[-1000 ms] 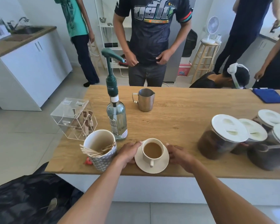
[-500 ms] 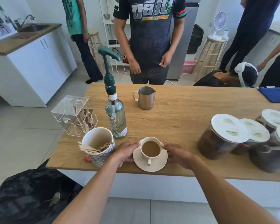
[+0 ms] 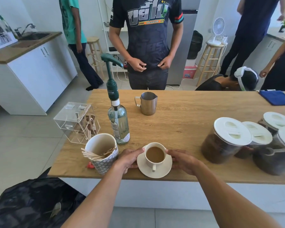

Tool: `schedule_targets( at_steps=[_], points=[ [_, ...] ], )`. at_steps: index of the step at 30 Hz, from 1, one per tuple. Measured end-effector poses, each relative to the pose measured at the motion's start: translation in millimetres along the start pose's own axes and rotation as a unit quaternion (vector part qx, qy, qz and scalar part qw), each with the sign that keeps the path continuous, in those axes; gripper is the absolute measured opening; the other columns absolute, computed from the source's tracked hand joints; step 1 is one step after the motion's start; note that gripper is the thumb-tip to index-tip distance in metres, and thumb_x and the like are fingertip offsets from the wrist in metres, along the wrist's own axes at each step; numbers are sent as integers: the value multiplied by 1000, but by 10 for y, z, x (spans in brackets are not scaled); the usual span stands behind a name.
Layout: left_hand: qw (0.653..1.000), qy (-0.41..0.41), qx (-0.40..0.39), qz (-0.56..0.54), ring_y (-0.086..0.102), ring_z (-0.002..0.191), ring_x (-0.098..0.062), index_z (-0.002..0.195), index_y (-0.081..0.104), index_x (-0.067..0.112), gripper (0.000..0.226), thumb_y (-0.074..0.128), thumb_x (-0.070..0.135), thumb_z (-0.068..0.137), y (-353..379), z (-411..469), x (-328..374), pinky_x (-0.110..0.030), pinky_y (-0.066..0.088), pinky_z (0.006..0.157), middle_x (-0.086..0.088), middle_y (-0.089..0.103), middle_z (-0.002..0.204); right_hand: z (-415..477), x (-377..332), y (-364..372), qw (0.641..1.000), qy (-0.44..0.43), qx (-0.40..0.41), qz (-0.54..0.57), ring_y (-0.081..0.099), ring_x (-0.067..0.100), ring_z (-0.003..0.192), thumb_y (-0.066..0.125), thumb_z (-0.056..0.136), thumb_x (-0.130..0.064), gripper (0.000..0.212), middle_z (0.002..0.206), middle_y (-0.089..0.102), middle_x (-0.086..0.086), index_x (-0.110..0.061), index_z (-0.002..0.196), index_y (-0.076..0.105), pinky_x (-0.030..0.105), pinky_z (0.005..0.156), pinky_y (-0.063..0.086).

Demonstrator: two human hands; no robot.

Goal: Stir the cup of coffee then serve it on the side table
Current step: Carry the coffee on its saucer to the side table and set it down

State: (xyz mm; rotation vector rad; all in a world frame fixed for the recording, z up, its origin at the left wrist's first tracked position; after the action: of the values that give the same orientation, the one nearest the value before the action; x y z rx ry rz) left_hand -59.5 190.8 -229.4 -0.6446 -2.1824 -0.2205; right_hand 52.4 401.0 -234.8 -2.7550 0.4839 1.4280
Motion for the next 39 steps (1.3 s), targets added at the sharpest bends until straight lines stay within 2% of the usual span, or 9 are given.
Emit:
schedule_targets(
  at_steps=[5,9,12,16,22,25,29,34,39],
  points=[
    [1000,6,8,2,69,103,-21,98,72,12,30,74,40,85,20,-20,28,-32,54,74,-8,76,104,-54,-22,12,1000,-1,10,16,66,28,107,70,86,-32,41,114,71,14,-7,120,66,44,95,51],
    [1000,10,5,11,69,100,-22,90,70,15,25,74,40,85,59,0,46,-38,57,84,-4,75,94,-130,-45,4,999,-2,17,31,64,23,96,69,87,-30,38,104,70,11,-7,117,68,39,84,53],
    [1000,12,2,14,69,102,-24,88,72,15,27,75,42,83,100,23,40,-41,56,89,-5,76,95,-199,-71,-7,999,-8,23,36,64,23,92,68,88,-29,36,99,70,10,-7,116,68,35,77,53],
    [1000,13,-12,26,70,101,-24,90,74,13,30,74,42,84,177,26,45,-39,56,87,-8,77,99,-282,-58,-74,998,-7,34,44,65,22,87,70,87,-28,38,94,70,9,-4,116,68,34,71,54],
    [998,26,-33,56,70,89,-21,93,74,10,34,72,43,84,330,23,125,-36,56,82,-7,77,92,-416,-52,-188,997,-11,59,50,66,22,88,68,87,-31,39,94,72,9,-5,117,67,34,74,53],
    [996,33,-43,67,70,86,-22,95,76,9,38,73,44,81,422,38,157,-39,58,84,-7,77,91,-506,-31,-253,996,-8,69,55,67,22,89,68,88,-31,38,95,73,9,-5,116,67,32,73,52],
    [994,45,-56,88,69,81,-20,94,77,8,38,71,43,82,550,35,184,-34,57,74,-5,76,87,-634,19,-322,995,-12,73,63,68,24,95,65,91,-29,31,95,75,8,-6,111,69,35,78,53],
    [990,45,-75,106,72,93,-24,95,77,8,40,72,45,80,692,13,173,-38,58,83,-8,78,95,-764,114,-425,993,-17,91,80,69,31,98,67,89,-29,36,102,74,16,-3,113,68,41,78,56],
    [984,51,-104,134,70,85,-22,93,78,11,36,72,44,80,870,-17,162,-40,58,85,-8,78,94,-872,280,-559,987,-18,125,97,68,29,99,71,86,-32,42,108,72,16,-4,117,68,42,89,54]
  ],
)
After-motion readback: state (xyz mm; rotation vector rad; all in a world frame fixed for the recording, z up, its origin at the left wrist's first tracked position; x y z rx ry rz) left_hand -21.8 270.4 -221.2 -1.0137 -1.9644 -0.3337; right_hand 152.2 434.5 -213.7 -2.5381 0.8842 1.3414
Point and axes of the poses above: each hand's wrist, its own z-axis towards the middle knuckle, its own y-axis out of the palm, x = y × z, the point moved 4 cm from there along z, towards the middle knuckle
